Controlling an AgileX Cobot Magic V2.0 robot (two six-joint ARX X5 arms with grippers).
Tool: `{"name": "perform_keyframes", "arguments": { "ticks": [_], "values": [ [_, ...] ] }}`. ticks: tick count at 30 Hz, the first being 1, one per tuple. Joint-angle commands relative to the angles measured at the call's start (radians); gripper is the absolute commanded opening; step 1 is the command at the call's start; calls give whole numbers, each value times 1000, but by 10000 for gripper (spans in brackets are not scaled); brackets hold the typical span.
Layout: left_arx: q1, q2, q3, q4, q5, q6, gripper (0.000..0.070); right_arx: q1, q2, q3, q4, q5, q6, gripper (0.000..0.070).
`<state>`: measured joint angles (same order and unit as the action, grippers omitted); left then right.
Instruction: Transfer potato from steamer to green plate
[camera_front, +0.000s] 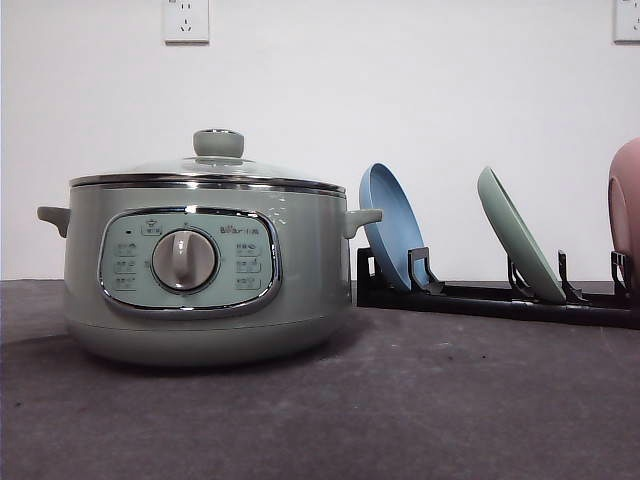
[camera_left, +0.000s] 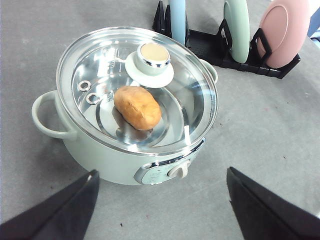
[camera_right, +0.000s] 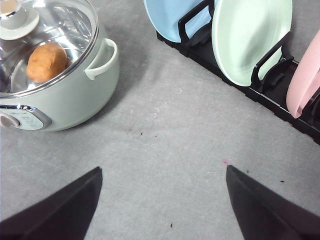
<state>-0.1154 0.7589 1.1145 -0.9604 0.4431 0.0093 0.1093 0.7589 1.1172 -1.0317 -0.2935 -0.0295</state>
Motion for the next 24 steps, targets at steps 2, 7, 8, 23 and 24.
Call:
{"name": "perform_keyframes", "arguments": {
  "ticks": [2, 7, 8, 23, 24],
  "values": [
    [-2, 5, 25, 11, 3, 6, 521, 0, 5, 20, 15, -2, 13, 498],
    [-2, 5, 25, 10, 3, 5, 519, 0, 17, 27, 116, -2, 62, 498],
    [-2, 5, 25, 11, 3, 5, 519, 0, 28, 36, 134, -2, 77, 497],
    [-2, 5, 25, 10, 3, 6, 519, 0, 481, 372, 212, -2, 121, 497],
    [-2, 5, 25, 10, 3, 6, 519, 0, 516, 394, 222, -2, 122, 497]
  ]
}}
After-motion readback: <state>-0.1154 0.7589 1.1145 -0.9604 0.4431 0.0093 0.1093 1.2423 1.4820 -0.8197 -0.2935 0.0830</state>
